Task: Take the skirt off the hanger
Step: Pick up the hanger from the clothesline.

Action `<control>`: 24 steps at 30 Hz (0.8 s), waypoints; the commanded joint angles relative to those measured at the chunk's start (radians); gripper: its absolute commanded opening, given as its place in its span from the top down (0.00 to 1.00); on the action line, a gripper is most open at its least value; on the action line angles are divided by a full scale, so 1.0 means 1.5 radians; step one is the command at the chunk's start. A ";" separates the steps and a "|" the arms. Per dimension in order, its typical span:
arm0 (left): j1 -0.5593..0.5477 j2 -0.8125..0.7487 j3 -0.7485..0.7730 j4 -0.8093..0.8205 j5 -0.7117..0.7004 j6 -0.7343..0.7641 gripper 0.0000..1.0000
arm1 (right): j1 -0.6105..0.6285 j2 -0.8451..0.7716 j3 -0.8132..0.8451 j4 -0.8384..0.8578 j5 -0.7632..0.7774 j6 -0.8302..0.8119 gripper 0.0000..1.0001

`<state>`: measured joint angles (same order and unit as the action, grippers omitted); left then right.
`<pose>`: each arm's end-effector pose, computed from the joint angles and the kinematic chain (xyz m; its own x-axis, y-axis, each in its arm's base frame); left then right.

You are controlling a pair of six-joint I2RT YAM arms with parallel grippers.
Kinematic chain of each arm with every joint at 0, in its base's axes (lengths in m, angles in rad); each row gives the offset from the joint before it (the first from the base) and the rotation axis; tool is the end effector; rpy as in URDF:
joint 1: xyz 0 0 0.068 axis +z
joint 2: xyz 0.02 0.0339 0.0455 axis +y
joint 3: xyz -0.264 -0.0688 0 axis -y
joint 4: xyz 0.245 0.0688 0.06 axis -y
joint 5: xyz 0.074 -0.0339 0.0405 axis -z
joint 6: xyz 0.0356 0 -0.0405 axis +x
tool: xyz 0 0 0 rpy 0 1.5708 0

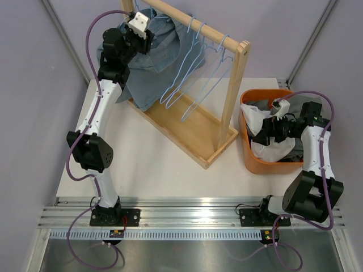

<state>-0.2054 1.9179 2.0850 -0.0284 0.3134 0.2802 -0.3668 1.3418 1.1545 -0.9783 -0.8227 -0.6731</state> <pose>0.4366 -0.1022 0.4766 0.2664 0.2132 -0.9400 0.4363 0.8429 0.3149 0.2434 -0.0655 0.2937 -0.6547 -0.2028 -0.7282 -0.5550 0.7830 0.2810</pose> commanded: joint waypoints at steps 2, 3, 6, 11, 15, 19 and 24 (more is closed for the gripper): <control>0.005 -0.003 0.000 0.002 0.046 -0.008 0.62 | -0.004 -0.018 -0.006 -0.009 -0.028 0.010 0.00; 0.005 -0.001 0.000 0.002 0.049 -0.008 0.63 | -0.005 -0.019 -0.006 -0.009 -0.030 0.012 0.00; 0.006 0.004 0.002 0.003 0.051 -0.009 0.71 | -0.005 -0.019 -0.006 -0.009 -0.034 0.017 0.01; 0.006 -0.001 0.002 0.016 0.063 -0.017 0.73 | -0.005 -0.020 -0.009 -0.013 -0.032 0.017 0.01; 0.006 -0.008 0.002 0.040 0.075 -0.014 0.50 | -0.005 -0.017 -0.011 -0.013 -0.033 0.018 0.00; 0.009 -0.015 -0.001 0.047 0.065 -0.005 0.27 | -0.005 -0.016 -0.012 -0.009 -0.037 0.021 0.01; 0.021 -0.020 -0.011 0.089 0.021 -0.039 0.19 | -0.006 -0.016 -0.016 -0.008 -0.038 0.022 0.01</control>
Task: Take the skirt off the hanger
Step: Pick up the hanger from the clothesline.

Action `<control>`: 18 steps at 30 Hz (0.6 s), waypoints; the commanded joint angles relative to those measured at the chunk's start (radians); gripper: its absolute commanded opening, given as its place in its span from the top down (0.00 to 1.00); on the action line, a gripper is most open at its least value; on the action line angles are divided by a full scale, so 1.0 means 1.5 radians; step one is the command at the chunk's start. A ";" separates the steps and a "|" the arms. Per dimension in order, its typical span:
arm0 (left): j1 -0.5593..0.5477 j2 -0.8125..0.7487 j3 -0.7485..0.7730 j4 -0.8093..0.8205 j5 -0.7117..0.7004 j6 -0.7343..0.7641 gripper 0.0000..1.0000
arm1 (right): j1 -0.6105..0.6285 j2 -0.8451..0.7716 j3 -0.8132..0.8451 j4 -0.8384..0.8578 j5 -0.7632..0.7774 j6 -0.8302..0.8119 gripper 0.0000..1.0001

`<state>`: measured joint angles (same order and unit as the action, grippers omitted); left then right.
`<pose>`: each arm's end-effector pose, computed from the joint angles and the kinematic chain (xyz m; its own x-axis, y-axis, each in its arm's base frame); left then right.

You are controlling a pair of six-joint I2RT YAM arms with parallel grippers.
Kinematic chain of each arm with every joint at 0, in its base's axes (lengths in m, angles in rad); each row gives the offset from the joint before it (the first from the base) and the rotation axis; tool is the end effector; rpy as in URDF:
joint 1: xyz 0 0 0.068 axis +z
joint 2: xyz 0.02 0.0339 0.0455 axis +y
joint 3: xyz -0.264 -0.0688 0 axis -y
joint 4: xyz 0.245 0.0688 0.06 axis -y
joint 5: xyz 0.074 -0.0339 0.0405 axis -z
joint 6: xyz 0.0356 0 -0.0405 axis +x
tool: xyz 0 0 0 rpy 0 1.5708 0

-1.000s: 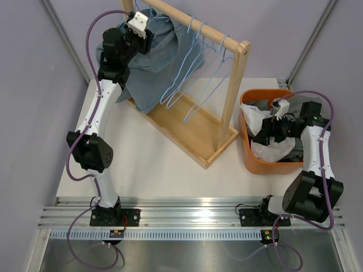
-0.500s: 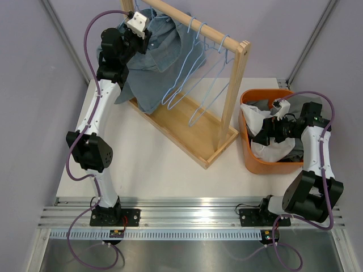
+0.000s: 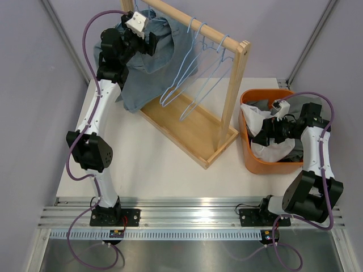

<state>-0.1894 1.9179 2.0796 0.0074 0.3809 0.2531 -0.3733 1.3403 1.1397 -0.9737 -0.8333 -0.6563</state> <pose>0.4370 -0.0972 0.4784 0.2939 0.1804 -0.9387 0.4763 0.8238 0.3074 0.2420 -0.0665 0.2902 -0.6677 -0.1792 -0.7226 -0.5407 0.7839 0.3053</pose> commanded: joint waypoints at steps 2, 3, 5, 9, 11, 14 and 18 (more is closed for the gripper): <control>0.013 -0.016 0.000 0.074 -0.038 -0.024 0.18 | -0.002 -0.016 -0.009 -0.013 -0.030 0.011 0.01; 0.013 -0.016 0.002 0.073 -0.052 -0.023 0.18 | -0.002 -0.017 -0.010 -0.012 -0.030 0.010 0.00; 0.014 -0.016 0.002 0.078 -0.064 -0.015 0.18 | -0.003 -0.018 -0.012 -0.011 -0.030 0.010 0.01; 0.014 -0.015 0.004 0.083 -0.132 0.007 0.17 | -0.004 -0.016 -0.014 -0.010 -0.036 0.011 0.01; 0.013 -0.012 0.006 0.081 -0.150 0.032 0.18 | -0.004 -0.016 -0.015 -0.011 -0.037 0.010 0.01; 0.014 0.006 0.038 0.040 -0.149 0.069 0.21 | -0.004 -0.013 -0.016 -0.011 -0.039 0.010 0.01; 0.012 0.015 0.036 0.018 -0.135 0.119 0.29 | -0.004 -0.010 -0.015 -0.011 -0.042 0.013 0.01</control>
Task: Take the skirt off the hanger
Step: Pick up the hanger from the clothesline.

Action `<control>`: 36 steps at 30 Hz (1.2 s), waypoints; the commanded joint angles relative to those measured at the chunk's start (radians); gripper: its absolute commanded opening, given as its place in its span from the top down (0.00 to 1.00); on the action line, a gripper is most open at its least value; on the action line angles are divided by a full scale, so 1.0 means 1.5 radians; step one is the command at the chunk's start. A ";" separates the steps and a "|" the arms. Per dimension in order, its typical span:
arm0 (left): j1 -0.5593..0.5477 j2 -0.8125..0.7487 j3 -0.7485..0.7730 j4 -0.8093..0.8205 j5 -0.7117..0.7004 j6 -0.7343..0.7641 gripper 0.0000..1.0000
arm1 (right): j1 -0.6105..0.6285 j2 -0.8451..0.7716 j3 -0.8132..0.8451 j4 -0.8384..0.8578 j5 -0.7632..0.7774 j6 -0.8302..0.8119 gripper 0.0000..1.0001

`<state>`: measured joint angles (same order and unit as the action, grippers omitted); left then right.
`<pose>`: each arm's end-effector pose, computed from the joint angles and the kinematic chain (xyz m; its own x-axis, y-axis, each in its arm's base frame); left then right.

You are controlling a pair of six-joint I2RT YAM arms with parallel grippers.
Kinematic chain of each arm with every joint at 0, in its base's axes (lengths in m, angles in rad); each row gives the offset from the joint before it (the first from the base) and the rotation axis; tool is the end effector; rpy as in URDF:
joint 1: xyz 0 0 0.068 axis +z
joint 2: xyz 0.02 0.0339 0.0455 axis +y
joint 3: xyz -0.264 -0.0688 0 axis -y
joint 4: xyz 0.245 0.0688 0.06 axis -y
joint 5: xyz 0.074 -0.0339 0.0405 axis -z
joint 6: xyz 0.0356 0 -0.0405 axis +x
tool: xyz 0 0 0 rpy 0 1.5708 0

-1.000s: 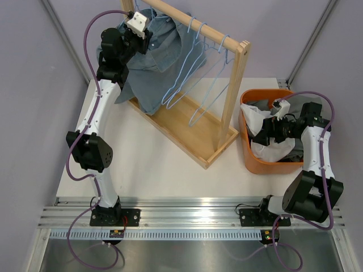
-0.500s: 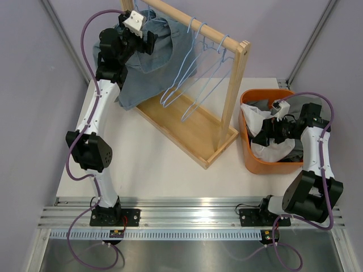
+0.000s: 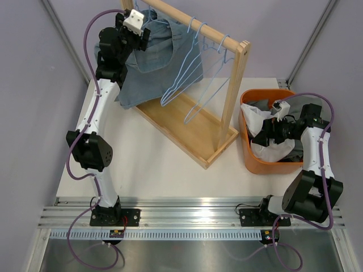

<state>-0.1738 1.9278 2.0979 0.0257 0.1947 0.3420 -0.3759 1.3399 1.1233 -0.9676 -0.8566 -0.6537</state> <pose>0.4424 -0.0847 0.4827 0.3001 0.2814 -0.9115 0.2717 0.8907 0.3644 0.2410 -0.0662 0.2863 -0.6690 -0.1642 -0.7249 -0.5434 0.7735 0.3263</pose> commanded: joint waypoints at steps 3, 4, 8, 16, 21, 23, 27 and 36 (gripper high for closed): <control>0.000 0.009 0.001 0.012 -0.001 0.121 0.34 | -0.002 -0.009 -0.004 -0.016 -0.027 0.011 0.01; -0.001 0.012 -0.002 0.015 -0.001 0.138 0.34 | -0.003 -0.010 -0.005 -0.016 -0.027 0.011 0.01; -0.001 0.021 -0.001 0.022 -0.017 0.171 0.36 | -0.003 -0.010 -0.008 -0.019 -0.027 0.008 0.01; -0.001 0.039 -0.005 0.012 -0.066 0.197 0.58 | -0.004 -0.008 -0.008 -0.018 -0.030 0.011 0.01; 0.000 0.039 -0.006 0.014 -0.057 0.190 0.79 | -0.004 -0.007 -0.007 -0.022 -0.031 0.011 0.01; 0.000 0.034 -0.005 0.014 -0.050 0.186 0.82 | -0.004 -0.007 -0.009 -0.021 -0.032 0.013 0.01; -0.002 0.017 -0.005 0.023 -0.035 0.180 0.92 | -0.004 -0.010 -0.010 -0.018 -0.037 0.019 0.00; -0.003 -0.014 0.039 0.036 0.048 0.123 1.00 | -0.004 -0.010 -0.018 -0.017 -0.044 0.025 0.01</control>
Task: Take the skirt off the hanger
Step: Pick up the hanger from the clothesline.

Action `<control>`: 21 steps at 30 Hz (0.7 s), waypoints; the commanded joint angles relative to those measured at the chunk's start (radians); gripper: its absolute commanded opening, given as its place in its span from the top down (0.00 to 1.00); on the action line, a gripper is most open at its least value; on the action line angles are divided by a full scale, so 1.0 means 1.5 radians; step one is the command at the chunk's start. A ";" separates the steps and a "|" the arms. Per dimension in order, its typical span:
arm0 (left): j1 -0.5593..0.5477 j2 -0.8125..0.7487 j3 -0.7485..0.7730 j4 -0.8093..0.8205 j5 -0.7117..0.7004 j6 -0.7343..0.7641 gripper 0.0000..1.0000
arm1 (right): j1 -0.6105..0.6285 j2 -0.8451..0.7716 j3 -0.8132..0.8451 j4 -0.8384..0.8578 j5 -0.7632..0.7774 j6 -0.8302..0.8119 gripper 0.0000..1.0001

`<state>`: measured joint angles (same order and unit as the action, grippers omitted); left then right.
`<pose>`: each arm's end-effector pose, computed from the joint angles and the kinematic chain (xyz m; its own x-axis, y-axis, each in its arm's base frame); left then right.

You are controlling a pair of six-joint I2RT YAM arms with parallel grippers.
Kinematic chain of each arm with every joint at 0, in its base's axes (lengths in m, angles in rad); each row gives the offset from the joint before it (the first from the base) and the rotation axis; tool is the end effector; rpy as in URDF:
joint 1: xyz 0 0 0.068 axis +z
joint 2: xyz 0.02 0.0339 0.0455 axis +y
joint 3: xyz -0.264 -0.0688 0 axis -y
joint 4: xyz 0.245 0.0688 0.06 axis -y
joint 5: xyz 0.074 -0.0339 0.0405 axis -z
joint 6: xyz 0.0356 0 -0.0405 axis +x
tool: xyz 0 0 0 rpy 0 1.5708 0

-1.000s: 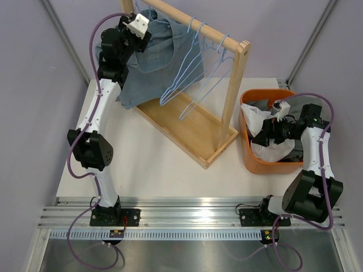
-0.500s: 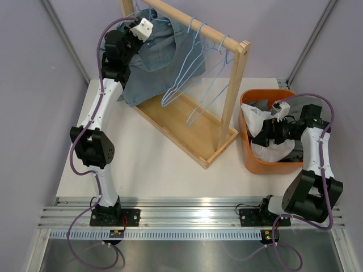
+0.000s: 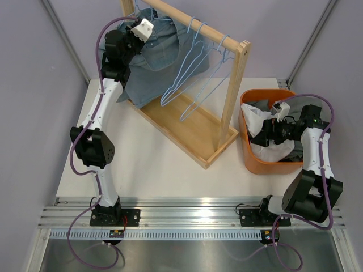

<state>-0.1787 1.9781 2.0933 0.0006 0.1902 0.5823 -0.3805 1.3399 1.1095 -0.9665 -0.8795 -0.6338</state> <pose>0.4606 -0.0900 0.4563 0.2926 0.4959 -0.8176 0.2376 0.7905 0.5645 0.2396 -0.0663 0.2829 -0.6820 -0.1339 -0.7190 -0.5316 0.7659 0.3616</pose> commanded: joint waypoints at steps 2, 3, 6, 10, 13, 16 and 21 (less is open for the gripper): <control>0.001 -0.047 0.051 0.054 0.058 -0.044 1.00 | -0.001 -0.011 -0.008 -0.017 -0.028 0.010 0.01; 0.000 -0.045 0.061 0.055 0.060 -0.049 1.00 | -0.001 -0.010 -0.008 -0.018 -0.029 0.010 0.01; -0.006 -0.041 0.076 0.055 0.064 -0.050 1.00 | -0.001 -0.011 -0.008 -0.018 -0.030 0.008 0.01; -0.016 -0.038 0.089 0.060 0.064 -0.049 1.00 | -0.001 -0.014 -0.008 -0.017 -0.031 0.008 0.00; -0.025 -0.034 0.105 0.061 0.061 -0.047 1.00 | -0.001 -0.016 -0.010 -0.018 -0.032 0.007 0.00; -0.037 -0.031 0.117 0.062 0.062 -0.042 1.00 | -0.002 -0.018 -0.011 -0.017 -0.032 0.006 0.01; -0.057 -0.019 0.146 0.049 0.069 -0.034 1.00 | -0.002 -0.020 -0.011 -0.017 -0.037 0.005 0.00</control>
<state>-0.2459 1.9785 2.2250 -0.0589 0.2646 0.5396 -0.3809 1.3354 1.1046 -0.9668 -0.8848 -0.6315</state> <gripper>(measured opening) 0.193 0.993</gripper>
